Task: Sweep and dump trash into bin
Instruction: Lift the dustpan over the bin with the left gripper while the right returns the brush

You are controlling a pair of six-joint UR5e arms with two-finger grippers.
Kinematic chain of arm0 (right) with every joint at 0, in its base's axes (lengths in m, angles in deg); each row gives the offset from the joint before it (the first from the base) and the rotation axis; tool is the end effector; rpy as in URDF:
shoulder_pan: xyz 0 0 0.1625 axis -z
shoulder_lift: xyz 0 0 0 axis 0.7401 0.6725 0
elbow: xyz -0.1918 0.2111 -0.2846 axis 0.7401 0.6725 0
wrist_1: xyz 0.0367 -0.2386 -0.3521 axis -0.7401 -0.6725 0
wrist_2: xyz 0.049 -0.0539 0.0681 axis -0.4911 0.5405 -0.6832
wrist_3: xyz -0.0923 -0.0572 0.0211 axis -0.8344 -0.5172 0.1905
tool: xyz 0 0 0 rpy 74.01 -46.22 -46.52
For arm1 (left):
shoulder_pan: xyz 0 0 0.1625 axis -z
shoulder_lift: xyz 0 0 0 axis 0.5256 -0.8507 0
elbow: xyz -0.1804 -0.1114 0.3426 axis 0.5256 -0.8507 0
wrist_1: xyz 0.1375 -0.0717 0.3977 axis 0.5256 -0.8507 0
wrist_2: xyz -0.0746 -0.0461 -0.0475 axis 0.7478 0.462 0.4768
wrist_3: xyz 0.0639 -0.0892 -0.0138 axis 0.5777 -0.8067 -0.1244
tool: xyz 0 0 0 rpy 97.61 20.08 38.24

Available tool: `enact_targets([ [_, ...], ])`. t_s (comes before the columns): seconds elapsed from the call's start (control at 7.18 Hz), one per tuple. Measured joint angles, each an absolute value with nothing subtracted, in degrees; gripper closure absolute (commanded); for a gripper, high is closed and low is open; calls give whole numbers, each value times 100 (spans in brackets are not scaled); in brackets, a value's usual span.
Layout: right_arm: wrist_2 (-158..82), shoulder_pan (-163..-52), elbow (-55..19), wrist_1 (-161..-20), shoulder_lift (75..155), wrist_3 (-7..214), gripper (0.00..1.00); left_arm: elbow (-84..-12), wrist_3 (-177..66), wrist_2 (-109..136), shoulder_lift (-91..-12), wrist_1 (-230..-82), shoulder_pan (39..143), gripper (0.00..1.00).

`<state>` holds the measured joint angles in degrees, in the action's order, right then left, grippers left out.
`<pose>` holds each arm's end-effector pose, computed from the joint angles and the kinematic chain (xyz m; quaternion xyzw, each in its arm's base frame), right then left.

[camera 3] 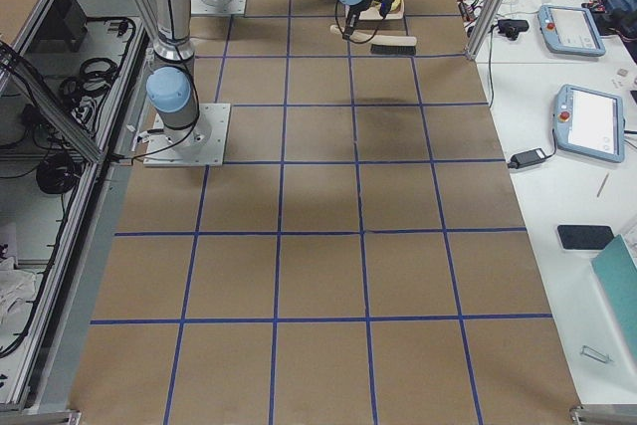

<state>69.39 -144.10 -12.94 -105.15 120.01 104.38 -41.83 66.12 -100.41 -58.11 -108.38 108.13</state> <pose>0.2068 -0.5572 0.3359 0.1021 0.9891 0.1025 0.0269 0.0290 -0.6689 0.2665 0.7287 0.6846 0.0166 0.0110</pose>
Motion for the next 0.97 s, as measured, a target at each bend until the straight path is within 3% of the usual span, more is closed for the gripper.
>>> enact_targets([
  [0.42, 7191, -13168, -1737, -10468, 12260, 8836, 100, -3334, 7706, -9750, -5778, -11953, 10015, 100],
  [0.97, 7401, -11846, -2027, -11181, 11814, 7212, 100, -2465, 9104, -9441, -5794, -13171, 8794, 100],
])
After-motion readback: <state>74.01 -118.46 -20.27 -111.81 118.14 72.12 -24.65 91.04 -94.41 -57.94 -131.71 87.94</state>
